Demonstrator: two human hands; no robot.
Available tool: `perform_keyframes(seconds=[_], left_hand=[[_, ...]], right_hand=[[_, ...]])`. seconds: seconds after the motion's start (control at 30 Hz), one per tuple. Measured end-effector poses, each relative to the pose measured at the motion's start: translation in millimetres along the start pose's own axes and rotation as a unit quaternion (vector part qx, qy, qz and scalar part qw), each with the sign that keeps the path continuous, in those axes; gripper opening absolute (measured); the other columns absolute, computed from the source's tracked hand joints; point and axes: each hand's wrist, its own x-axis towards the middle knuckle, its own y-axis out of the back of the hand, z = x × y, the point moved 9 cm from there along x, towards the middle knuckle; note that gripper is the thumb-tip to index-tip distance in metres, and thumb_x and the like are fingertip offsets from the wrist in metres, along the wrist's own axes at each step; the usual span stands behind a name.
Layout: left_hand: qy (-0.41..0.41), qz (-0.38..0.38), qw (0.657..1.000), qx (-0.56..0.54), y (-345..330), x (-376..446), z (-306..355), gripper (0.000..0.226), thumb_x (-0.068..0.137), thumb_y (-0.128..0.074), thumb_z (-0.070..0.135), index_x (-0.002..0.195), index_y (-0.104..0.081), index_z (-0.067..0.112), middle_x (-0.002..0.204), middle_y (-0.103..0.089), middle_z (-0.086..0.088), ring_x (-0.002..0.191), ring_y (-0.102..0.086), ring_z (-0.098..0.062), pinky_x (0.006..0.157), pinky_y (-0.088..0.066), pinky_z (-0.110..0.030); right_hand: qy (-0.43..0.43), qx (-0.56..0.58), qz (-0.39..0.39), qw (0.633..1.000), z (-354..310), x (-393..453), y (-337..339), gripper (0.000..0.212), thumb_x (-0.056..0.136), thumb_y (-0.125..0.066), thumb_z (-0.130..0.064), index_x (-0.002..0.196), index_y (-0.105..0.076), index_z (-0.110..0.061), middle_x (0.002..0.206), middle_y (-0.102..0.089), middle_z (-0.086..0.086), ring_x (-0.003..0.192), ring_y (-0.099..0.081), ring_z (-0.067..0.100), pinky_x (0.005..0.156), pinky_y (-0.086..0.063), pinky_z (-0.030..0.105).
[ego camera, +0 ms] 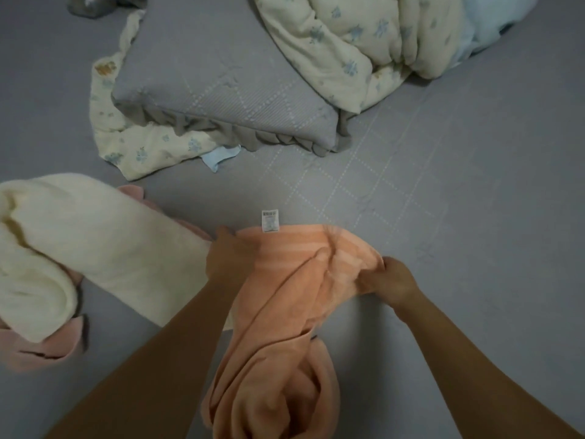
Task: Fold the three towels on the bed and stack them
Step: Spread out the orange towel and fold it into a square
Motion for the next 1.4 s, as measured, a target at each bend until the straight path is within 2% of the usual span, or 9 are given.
perform_keyframes(seconds=[0.27,0.43,0.6,0.7,0.93,1.03,1.2,1.33,1.4], left_hand=[[-0.110,0.037,0.993,0.019,45,56,60,0.015,0.083,-0.057,0.019,0.070,-0.063,0.014,0.064,-0.060,-0.002,0.076,-0.065,-0.031,0.063,-0.042,-0.030],[-0.137,-0.156,0.973,0.097,-9,55,71,0.044,0.073,-0.070,0.059,0.082,-0.058,0.017,0.076,-0.060,0.003,0.070,-0.056,-0.013,0.061,-0.038,-0.030],[-0.145,-0.097,0.984,0.032,-24,41,65,0.028,0.087,-0.064,0.038,0.081,-0.061,0.011,0.073,-0.061,-0.003,0.078,-0.061,-0.026,0.069,-0.039,-0.030],[-0.110,-0.060,0.991,-0.038,-8,53,75,0.027,0.087,-0.061,0.025,0.076,-0.069,0.002,0.070,-0.066,-0.015,0.061,-0.056,-0.024,0.060,-0.039,-0.031],[-0.066,-0.178,0.982,-0.007,-25,44,64,0.038,0.084,-0.070,0.037,0.075,-0.070,-0.001,0.068,-0.068,-0.018,0.063,-0.063,-0.029,0.062,-0.049,-0.033],[-0.102,-0.108,0.988,-0.033,-15,43,77,0.028,0.090,-0.061,0.025,0.089,-0.072,-0.001,0.087,-0.072,-0.020,0.085,-0.067,-0.034,0.084,-0.052,-0.041],[-0.106,0.096,0.983,-0.112,69,94,100,0.030,0.089,-0.052,0.022,0.085,-0.069,-0.002,0.082,-0.070,-0.023,0.083,-0.068,-0.035,0.072,-0.050,-0.046],[-0.072,0.042,0.982,-0.170,56,122,94,0.020,0.079,-0.054,0.013,0.091,-0.069,0.006,0.095,-0.070,-0.022,0.088,-0.069,-0.037,0.083,-0.057,-0.052],[-0.088,0.039,0.982,-0.162,38,111,85,0.034,0.080,-0.058,0.012,0.114,-0.061,0.011,0.110,-0.066,-0.011,0.091,-0.065,-0.023,0.087,-0.054,-0.021]], right_hand=[[0.067,0.104,0.155,0.980,-61,50,74,0.019,0.078,-0.066,-0.018,0.060,-0.061,-0.013,0.059,-0.055,0.004,0.065,-0.053,0.021,0.059,-0.047,0.040],[0.103,0.096,0.226,0.964,-110,82,110,0.016,0.078,-0.063,-0.025,0.065,-0.064,-0.016,0.060,-0.058,0.003,0.066,-0.057,0.020,0.060,-0.046,0.036],[-0.055,0.125,0.113,0.984,-38,70,62,0.024,0.082,-0.071,-0.029,0.073,-0.062,-0.009,0.086,-0.065,0.021,0.061,-0.060,0.025,0.046,-0.049,0.028],[-0.104,0.116,0.098,0.983,-8,60,44,0.015,0.077,-0.071,-0.013,0.087,-0.062,-0.006,0.086,-0.062,0.018,0.073,-0.061,0.031,0.065,-0.055,0.043],[-0.109,0.104,0.160,0.976,4,59,45,0.016,0.078,-0.056,-0.010,0.094,-0.057,-0.007,0.090,-0.061,0.016,0.081,-0.062,0.036,0.070,-0.059,0.049],[-0.074,0.061,0.180,0.979,-5,59,52,0.013,0.079,-0.055,-0.011,0.085,-0.062,-0.002,0.079,-0.063,0.015,0.077,-0.064,0.036,0.069,-0.058,0.047],[0.049,0.021,0.221,0.974,-61,80,80,0.014,0.080,-0.058,-0.017,0.077,-0.066,-0.006,0.068,-0.061,0.009,0.070,-0.061,0.030,0.065,-0.050,0.037],[0.020,0.056,0.215,0.975,-53,98,77,0.018,0.080,-0.062,-0.023,0.094,-0.064,-0.011,0.092,-0.067,0.010,0.083,-0.063,0.028,0.074,-0.054,0.037],[-0.012,0.097,0.209,0.973,-36,93,63,0.037,0.078,-0.067,-0.027,0.109,-0.059,-0.009,0.102,-0.064,0.008,0.089,-0.061,0.026,0.077,-0.052,0.035]])
